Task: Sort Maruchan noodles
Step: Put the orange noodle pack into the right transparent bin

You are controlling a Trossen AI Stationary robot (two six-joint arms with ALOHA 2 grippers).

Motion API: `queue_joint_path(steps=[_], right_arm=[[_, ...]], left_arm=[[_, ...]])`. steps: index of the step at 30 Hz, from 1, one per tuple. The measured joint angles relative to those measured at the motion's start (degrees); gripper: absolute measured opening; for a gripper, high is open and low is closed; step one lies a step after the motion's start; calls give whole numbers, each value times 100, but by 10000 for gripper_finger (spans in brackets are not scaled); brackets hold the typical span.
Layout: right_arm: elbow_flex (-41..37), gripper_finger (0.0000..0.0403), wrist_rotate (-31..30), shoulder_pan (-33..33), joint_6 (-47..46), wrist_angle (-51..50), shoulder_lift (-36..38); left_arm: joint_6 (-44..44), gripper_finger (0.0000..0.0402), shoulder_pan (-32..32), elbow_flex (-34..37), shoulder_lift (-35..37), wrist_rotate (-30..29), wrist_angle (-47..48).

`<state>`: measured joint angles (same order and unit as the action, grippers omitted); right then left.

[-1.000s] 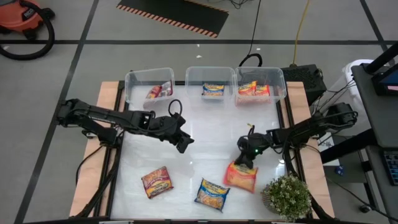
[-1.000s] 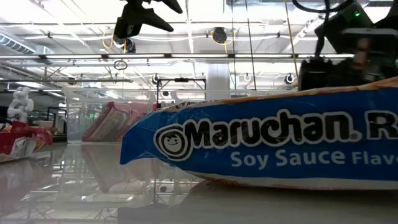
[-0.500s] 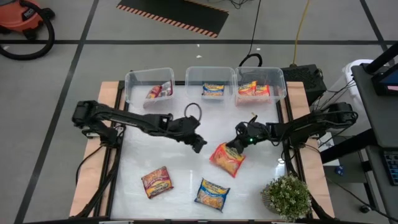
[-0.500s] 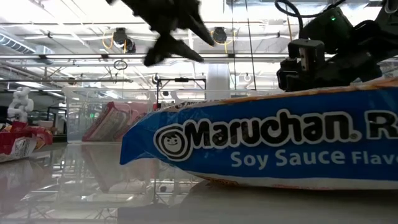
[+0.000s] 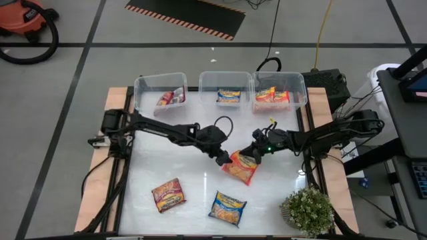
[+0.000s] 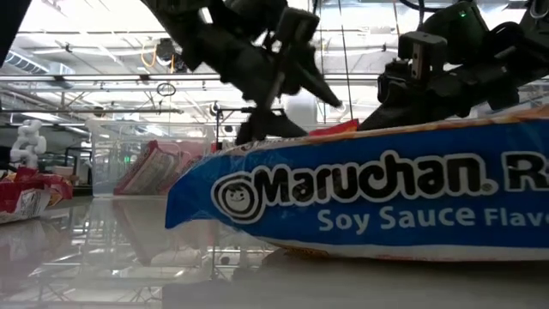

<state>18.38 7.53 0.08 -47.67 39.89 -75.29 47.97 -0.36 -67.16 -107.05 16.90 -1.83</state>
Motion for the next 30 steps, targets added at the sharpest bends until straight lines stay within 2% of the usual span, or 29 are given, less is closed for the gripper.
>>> queue_joint_path(steps=[6, 9, 12, 21, 26, 30], right_arm=[[-3, 0, 0, 0, 49, 85, 1], [-3, 0, 1, 15, 63, 89, 1], [-3, 0, 2, 67, 58, 162, 1], [-3, 0, 36, 338, 100, 283, 5], [-6, 1, 306, 476, -76, 582, 25], [-6, 22, 308, 605, -404, 581, 235]], left_arm=[[-101, 264, 7, -24, -242, 17, -182], [-220, 247, 7, -3, -328, 64, -394], [-405, 202, 7, -7, -336, 96, -552], [-455, 17, -144, -7, -336, 64, -563], [-227, 6, -257, -6, -300, 75, -585], [-387, 5, -319, -2, -75, 96, -532]])
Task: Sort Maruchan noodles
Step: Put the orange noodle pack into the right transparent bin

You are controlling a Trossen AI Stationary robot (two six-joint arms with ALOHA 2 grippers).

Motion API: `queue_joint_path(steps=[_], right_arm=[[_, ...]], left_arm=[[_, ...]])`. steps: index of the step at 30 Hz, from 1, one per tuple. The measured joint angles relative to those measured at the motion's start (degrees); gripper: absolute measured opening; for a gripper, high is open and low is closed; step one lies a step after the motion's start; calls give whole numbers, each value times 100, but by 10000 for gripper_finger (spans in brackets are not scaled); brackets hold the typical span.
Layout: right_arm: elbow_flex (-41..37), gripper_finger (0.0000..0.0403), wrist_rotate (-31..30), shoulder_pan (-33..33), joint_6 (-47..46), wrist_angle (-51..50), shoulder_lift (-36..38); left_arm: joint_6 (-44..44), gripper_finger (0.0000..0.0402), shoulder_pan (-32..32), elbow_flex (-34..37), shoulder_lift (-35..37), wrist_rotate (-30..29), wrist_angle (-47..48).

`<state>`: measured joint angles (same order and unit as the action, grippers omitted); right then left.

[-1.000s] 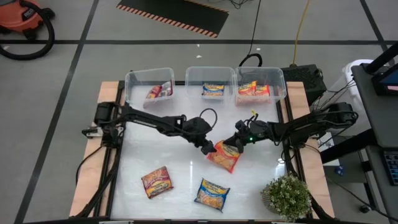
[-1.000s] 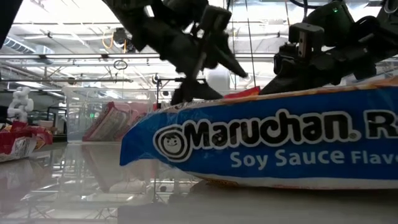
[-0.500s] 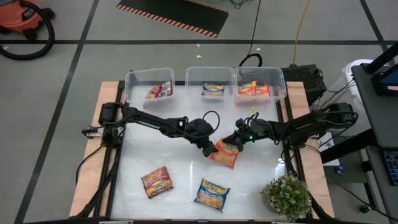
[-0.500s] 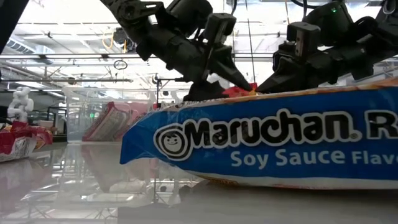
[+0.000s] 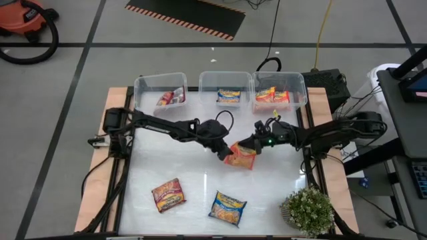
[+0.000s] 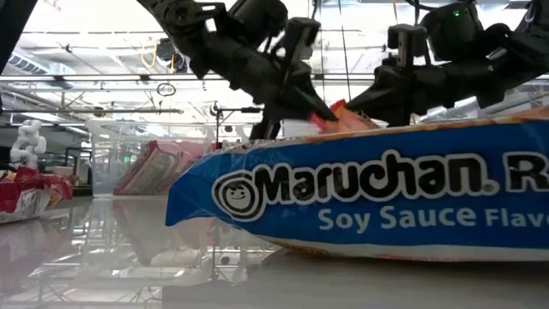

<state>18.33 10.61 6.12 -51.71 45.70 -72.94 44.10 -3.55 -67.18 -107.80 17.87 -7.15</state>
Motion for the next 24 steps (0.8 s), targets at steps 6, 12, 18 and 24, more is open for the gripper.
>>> queue_joint_path(steps=[6, 12, 18, 24], right_arm=[[1, 86, 327, 320, -507, -105, 581], [6, 146, 745, 637, -786, -110, 1341], [649, 164, 744, 838, -727, -845, 1891], [2352, 164, 814, 855, 495, -3411, 1765]], left_arm=[[-527, 4, -46, -2, 556, 54, 120], [-1078, 4, -94, -4, 1254, 339, 304], [-1440, 4, -401, -4, 1852, 1025, 550], [-1900, 3, -799, -5, 2439, 1938, 656]])
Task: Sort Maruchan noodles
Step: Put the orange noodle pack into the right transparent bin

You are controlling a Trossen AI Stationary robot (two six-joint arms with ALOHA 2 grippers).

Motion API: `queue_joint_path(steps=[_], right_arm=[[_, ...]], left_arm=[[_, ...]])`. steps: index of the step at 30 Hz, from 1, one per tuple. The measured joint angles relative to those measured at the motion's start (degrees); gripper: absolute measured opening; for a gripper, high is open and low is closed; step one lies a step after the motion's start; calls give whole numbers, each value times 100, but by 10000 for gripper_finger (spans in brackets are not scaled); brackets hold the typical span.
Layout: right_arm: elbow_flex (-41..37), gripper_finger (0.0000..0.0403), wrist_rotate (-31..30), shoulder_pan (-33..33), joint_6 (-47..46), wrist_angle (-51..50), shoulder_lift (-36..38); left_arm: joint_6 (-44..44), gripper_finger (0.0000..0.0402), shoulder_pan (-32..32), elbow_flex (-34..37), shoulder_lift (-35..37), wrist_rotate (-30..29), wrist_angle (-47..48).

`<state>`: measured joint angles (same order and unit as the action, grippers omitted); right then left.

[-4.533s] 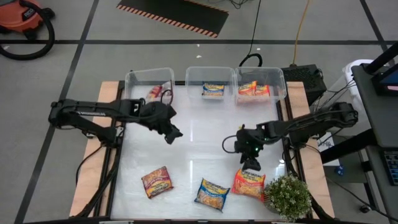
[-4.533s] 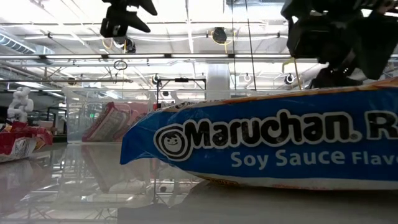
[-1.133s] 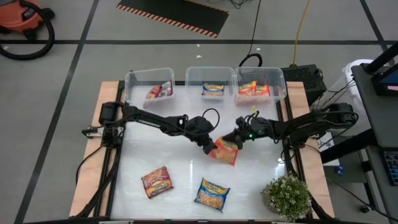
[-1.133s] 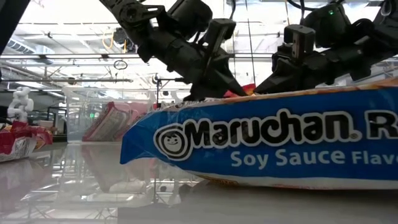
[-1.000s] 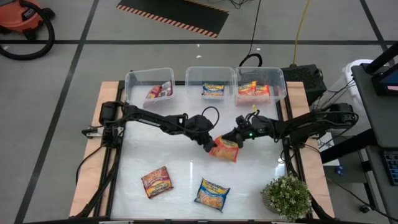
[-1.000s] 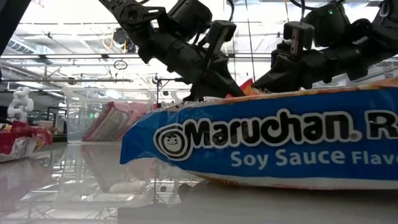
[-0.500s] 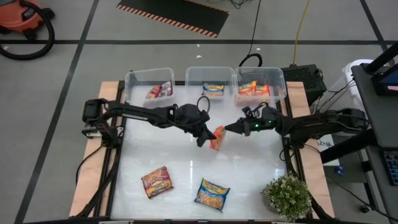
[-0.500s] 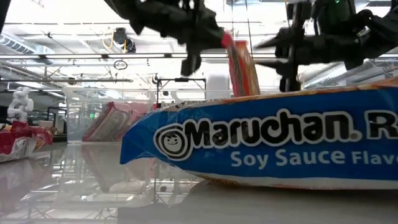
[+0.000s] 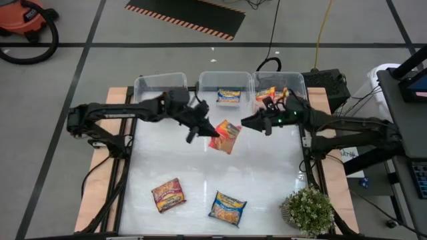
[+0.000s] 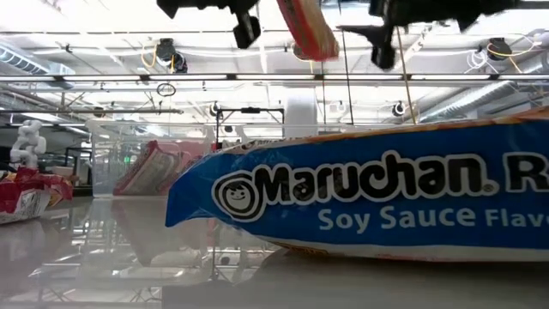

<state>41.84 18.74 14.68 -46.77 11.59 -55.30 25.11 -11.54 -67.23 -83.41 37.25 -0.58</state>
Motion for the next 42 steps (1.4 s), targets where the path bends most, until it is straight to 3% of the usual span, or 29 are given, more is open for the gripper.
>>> queue_joint_path(steps=[7, 12, 17, 21, 25, 31, 42], right_arm=[[1666, 204, 359, 0, 1082, -810, -694], [2159, 261, 798, -4, 1146, -921, -1345], [2378, 275, 1556, -4, 1098, -356, -2073], [2444, 272, 2216, -4, 733, 471, -2416], [2444, 265, 2778, -4, 702, 448, -2543], [2444, 239, 2809, 31, 1149, 403, -2693], [2444, 137, 3633, 634, 988, 407, -2810]], left_arm=[[-73, 3, -353, 3, 474, 809, 170], [-104, 3, -394, -4, 662, 1019, 181], [-102, 3, -311, -3, 802, 1220, 213], [-325, 3, -293, -3, 923, 1277, 252], [-535, 3, -384, -3, 1046, 1281, 254], [-591, 3, -672, -3, 1038, 1263, 263], [-395, 6, -1101, -1, 1036, 978, 503]])
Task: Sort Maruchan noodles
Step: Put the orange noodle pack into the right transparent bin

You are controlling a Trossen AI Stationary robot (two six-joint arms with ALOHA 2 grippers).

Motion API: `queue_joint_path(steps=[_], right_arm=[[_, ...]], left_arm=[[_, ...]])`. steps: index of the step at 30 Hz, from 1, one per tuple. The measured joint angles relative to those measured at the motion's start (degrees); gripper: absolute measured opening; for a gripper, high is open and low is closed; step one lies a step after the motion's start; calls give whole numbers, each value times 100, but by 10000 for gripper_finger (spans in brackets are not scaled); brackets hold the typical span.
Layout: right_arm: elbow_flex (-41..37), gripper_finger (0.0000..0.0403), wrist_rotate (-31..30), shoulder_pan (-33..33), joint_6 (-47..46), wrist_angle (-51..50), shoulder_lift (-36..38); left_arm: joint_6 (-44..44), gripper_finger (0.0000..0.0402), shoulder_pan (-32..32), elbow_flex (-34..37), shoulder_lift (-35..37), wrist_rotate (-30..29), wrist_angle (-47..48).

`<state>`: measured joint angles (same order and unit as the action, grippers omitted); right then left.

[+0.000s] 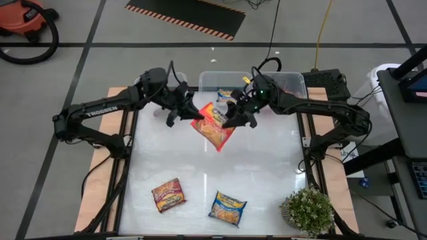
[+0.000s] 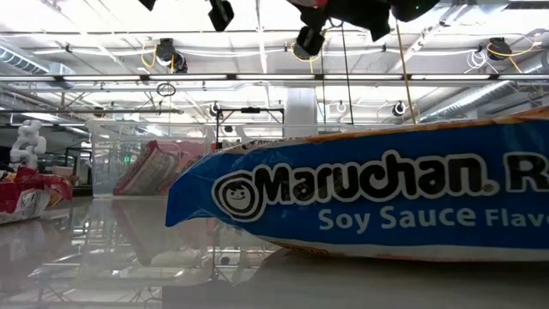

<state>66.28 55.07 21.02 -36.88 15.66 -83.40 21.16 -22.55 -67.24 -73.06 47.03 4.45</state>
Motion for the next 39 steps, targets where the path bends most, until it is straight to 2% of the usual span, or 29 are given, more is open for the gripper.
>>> queue_joint_path(steps=[3, 6, 10, 15, 20, 29, 33, 39], right_arm=[[-1, 125, 194, 224, -43, -33, -1], [-2, 129, 259, 461, -160, -46, -1], [-2, 141, 443, 815, -339, -25, 0], [-2, 131, 913, 1338, -591, -49, 0], [-2, 128, 1278, 1860, -598, -279, 0], [-2, 131, 1575, 2812, -742, -584, 0], [-2, 131, 1607, 3228, -943, -586, 0], [-4, 132, 1980, 3883, -1207, -869, 37]], left_arm=[[111, 20, -30, 0, 0, -361, 147], [150, 47, -37, 0, 2, -879, 169], [342, 108, -37, 0, 2, -1666, 203], [680, 186, -75, 0, 2, -2622, 336], [1023, 217, -338, 0, 2, -2761, 361], [1409, 218, -783, 0, 2, -2634, 377], [1344, 218, -912, 0, 2, -2606, 724], [1216, 218, -1068, 0, 2, -2609, 1310]])
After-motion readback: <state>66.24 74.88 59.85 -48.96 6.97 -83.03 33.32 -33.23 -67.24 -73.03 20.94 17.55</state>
